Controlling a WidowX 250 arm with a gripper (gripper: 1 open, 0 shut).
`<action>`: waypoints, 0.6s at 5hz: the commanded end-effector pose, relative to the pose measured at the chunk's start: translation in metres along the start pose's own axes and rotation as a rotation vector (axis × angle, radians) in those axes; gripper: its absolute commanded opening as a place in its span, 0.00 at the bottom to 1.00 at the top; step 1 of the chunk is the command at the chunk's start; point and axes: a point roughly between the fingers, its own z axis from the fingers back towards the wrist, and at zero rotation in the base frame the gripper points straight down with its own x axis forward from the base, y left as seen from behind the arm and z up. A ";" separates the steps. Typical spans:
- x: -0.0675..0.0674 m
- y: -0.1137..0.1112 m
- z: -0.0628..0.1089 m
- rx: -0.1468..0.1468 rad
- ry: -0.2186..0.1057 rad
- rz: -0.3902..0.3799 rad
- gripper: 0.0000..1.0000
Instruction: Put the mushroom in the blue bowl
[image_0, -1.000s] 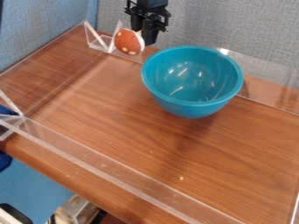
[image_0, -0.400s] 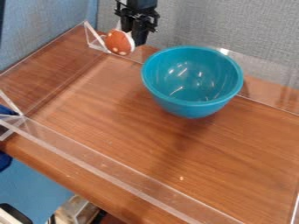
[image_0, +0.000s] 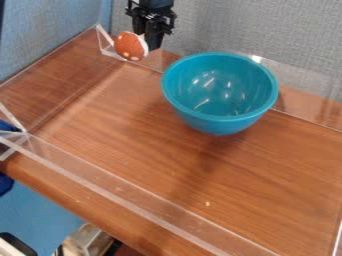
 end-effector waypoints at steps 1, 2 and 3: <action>0.000 -0.004 0.039 0.050 -0.070 -0.035 0.00; -0.001 -0.014 0.048 0.059 -0.077 -0.067 0.00; -0.001 -0.022 0.057 0.069 -0.082 -0.100 0.00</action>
